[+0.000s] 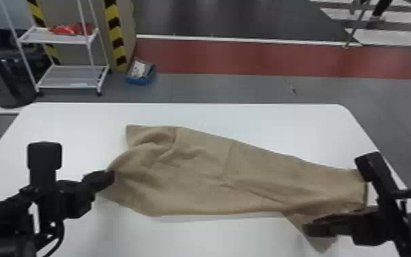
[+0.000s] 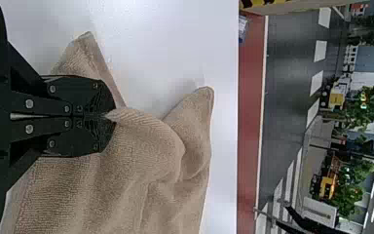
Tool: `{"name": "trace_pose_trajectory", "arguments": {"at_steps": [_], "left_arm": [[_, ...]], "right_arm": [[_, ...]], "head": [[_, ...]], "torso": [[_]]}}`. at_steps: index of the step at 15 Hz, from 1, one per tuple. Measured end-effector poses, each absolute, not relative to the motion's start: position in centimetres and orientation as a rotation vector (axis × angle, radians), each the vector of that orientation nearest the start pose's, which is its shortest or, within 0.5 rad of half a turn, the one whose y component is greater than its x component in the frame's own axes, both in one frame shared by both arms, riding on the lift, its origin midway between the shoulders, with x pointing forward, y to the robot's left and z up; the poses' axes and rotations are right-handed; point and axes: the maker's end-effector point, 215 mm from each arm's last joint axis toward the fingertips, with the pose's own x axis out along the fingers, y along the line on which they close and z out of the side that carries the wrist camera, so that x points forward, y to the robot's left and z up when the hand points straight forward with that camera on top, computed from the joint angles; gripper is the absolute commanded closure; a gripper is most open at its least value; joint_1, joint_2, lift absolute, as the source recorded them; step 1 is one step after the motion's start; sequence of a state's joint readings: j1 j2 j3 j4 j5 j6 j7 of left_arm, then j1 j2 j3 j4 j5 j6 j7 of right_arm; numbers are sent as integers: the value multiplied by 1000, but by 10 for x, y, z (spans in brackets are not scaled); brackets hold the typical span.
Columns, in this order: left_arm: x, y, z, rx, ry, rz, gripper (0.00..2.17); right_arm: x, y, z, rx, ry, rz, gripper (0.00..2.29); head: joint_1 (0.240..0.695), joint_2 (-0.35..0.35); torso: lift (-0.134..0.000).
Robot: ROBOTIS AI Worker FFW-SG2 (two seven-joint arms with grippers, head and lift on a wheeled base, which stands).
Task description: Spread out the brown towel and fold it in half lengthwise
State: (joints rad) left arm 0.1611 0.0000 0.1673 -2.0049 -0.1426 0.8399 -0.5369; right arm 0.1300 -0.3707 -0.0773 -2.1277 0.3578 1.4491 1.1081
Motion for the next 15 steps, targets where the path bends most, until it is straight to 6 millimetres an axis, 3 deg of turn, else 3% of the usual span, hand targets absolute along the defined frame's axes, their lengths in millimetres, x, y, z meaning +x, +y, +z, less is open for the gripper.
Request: {"name": "trace_pose_trajectory", "arguments": {"at_steps": [2, 8, 10, 12, 14, 15], "left_arm": [[486, 241, -435, -55, 582, -275, 2142], [485, 243, -436, -61, 583, -271, 2142], [485, 243, -436, -62, 583, -273, 2142], [485, 242, -436, -62, 584, -274, 2142], [485, 242, -436, -63, 583, -274, 2142], [485, 242, -436, -62, 583, -274, 2142]], "right_arm": [[376, -293, -447, 27, 1084, 478, 792], [374, -297, -447, 19, 1104, 477, 795], [374, -303, -449, 12, 1113, 466, 1271], [374, -308, -451, 6, 1120, 456, 1271], [374, -313, -453, 5, 1130, 447, 1531], [375, -315, -454, 5, 1131, 444, 1528]], "head": [[695, -69], [695, -70], [695, -77], [695, -83], [695, -92], [695, -94]], "torso": [[-124], [-124], [-124], [-124], [-124], [-124]]}}
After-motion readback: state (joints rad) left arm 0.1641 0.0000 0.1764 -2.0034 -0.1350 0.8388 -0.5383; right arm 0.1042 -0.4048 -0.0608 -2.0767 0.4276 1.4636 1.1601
